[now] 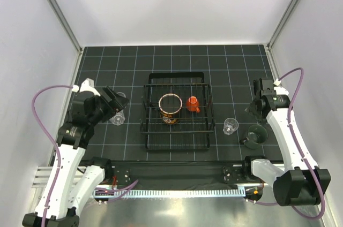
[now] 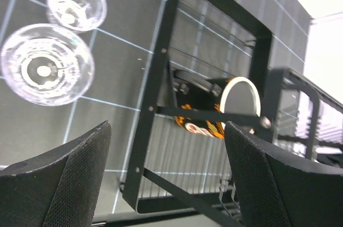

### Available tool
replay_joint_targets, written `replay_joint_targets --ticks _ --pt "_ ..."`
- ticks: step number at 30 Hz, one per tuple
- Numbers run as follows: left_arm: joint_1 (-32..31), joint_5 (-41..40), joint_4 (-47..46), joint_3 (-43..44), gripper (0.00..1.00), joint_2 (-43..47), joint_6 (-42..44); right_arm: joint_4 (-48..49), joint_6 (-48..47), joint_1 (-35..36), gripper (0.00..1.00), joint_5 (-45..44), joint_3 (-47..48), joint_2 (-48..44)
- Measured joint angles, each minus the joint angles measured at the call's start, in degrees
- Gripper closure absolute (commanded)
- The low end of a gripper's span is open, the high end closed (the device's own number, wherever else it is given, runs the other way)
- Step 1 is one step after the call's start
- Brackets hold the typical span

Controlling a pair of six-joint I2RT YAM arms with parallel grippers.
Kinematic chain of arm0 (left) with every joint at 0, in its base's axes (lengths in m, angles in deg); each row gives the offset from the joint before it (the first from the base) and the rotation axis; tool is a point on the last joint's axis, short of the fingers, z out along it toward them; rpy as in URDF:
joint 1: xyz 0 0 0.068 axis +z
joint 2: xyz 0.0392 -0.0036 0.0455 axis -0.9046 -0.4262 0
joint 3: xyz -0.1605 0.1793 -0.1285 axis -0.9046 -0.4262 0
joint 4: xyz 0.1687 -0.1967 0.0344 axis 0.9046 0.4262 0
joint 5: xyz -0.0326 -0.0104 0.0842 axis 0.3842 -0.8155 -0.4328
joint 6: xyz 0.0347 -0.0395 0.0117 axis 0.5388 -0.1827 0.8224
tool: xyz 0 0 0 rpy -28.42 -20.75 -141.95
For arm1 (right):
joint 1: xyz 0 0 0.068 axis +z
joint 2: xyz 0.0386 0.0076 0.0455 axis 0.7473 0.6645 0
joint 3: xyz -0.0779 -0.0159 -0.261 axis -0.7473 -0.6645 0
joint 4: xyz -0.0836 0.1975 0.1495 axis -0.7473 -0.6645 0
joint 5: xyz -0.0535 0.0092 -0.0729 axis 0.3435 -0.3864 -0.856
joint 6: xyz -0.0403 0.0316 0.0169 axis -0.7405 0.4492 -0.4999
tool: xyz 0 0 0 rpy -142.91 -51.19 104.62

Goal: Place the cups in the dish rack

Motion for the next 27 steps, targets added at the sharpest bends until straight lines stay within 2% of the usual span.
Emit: replay_joint_targets --ticks 14,22,27 --pt "0.00 7.04 0.11 -0.37 0.16 5.14 1.40 1.90 5.88 -1.79 0.51 -1.14 -7.19 0.39" --pt "0.00 6.80 2.34 2.71 0.16 5.73 4.04 4.76 6.43 -2.91 0.62 -1.18 -10.71 3.50" --pt "0.00 6.86 2.34 5.92 0.16 6.58 4.20 6.27 6.64 -3.34 0.74 -1.20 -12.31 3.82"
